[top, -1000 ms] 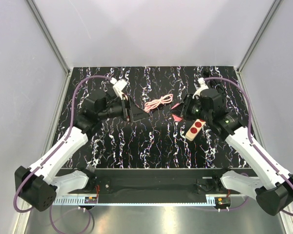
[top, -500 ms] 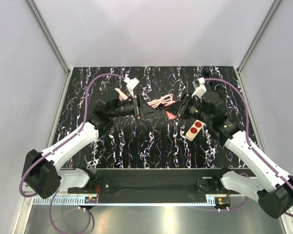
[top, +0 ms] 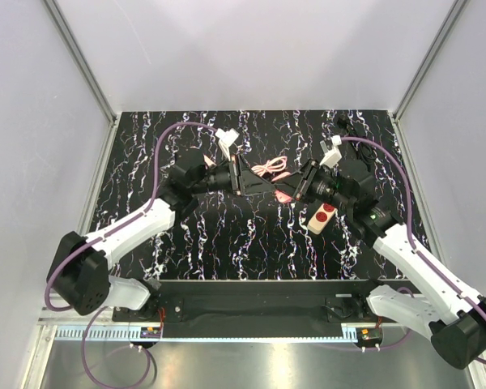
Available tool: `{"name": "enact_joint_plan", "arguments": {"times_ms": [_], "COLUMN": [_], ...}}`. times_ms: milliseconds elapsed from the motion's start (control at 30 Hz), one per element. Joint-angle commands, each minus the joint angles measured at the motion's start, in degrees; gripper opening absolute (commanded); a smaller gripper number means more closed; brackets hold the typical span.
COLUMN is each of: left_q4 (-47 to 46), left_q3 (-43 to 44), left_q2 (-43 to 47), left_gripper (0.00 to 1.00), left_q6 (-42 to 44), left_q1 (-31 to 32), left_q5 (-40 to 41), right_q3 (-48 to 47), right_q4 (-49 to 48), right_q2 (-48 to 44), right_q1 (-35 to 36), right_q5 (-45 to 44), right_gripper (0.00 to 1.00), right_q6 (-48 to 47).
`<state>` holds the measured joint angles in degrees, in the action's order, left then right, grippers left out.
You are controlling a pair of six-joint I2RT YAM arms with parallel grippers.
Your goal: Insert the plug
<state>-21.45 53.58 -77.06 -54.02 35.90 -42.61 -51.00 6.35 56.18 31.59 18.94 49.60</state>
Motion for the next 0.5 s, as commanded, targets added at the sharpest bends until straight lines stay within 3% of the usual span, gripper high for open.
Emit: {"name": "enact_joint_plan", "arguments": {"times_ms": [0,33,100,133,467], "left_q4": [-9.04,-9.83,-12.20,-13.17,-26.53], "left_q3": [-1.46,-1.64,-2.25,-2.52,-6.91], "left_q2": [-0.64,-1.07,-1.34,-1.69,-1.69], "left_gripper": [0.39,0.25,0.13,0.00,0.00], "left_q6": [-2.40,-3.28,-4.16,-5.21,-11.10], "left_q1": [0.22,0.22,0.22,0.22,0.14], "left_q5": [-0.54,-0.89,-1.94,-2.39,-4.50], "right_q3": [0.20,0.29,0.29,0.38,3.36], "right_q4": [-4.68,-4.68,-5.20,-5.38,-15.65], "right_q2": [-1.43,-1.51,-1.69,-1.69,-2.39], "right_q1": [0.75,0.84,0.84,0.84,0.75], "right_q5": [1.63,1.54,1.80,1.98,5.58], "right_gripper": [0.00,0.00,0.00,0.00,0.00], "right_q6": [2.16,2.34,2.60,3.04,10.42]}}
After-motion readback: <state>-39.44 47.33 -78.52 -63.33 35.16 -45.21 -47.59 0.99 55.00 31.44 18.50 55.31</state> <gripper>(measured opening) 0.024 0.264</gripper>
